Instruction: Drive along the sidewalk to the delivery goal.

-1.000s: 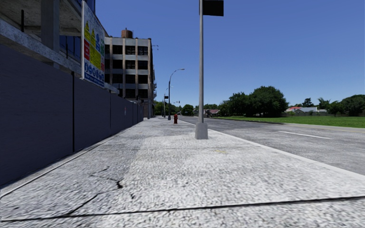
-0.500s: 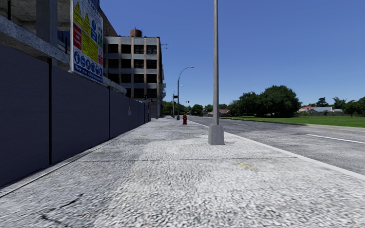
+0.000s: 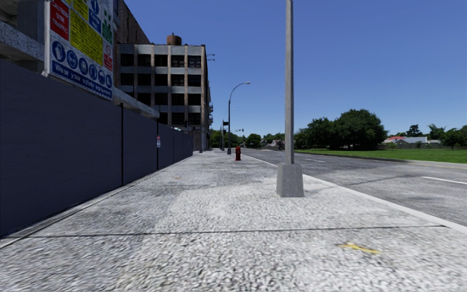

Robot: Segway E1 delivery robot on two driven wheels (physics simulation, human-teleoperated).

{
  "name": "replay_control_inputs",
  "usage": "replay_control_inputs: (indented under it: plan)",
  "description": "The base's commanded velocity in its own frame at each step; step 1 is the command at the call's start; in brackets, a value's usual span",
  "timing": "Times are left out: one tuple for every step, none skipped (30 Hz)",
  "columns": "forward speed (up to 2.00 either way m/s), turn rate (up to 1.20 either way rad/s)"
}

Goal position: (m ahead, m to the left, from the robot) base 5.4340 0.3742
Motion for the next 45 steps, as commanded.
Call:
replay_control_inputs:
  plan:
    - [2.0, 0.0]
    - [2.0, 0.0]
    - [2.0, 0.0]
    - [2.0, 0.0]
    - [2.0, 0.0]
    - [2.0, 0.07]
    - [2.0, 0.09]
    - [2.0, 0.1]
    - [2.0, 0.1]
    - [2.0, 0.1]
    - [2.0, 0.1]
    - [2.0, 0.1]
    - [2.0, 0.11]
    - [2.0, 0.15]
    - [2.0, 0.17]
    - [2.0, 0.22]
    - [2.0, 0.23]
    - [2.0, 0.23]
    - [2.0, 0.23]
    - [2.0, 0.13]
    - [2.0, 0.0]
    - [2.0, 0.0]
    - [2.0, 0.0]
    - [2.0, 0.0]
    - [2.0, 0.0]
    - [2.0, 0.0]
    - [2.0, 0.0]
    - [2.0, 0.0]
    - [2.0, 0.0]
    - [2.0, 0.0]
    - [2.0, 0.0]
    - [2.0, 0.0]
    - [2.0, 0.0]
    - [2.0, 0.0]
    - [2.0, 0.0]
    - [2.0, 0.0]
    - [2.0, 0.0]
    - [2.0, 0.0]
    - [2.0, 0.0]
    - [2.0, 0.0]
    - [2.0, 0.0]
    - [2.0, 0.0]
    - [2.0, 0.1]
    - [2.0, 0.14]
    - [2.0, 0.18]
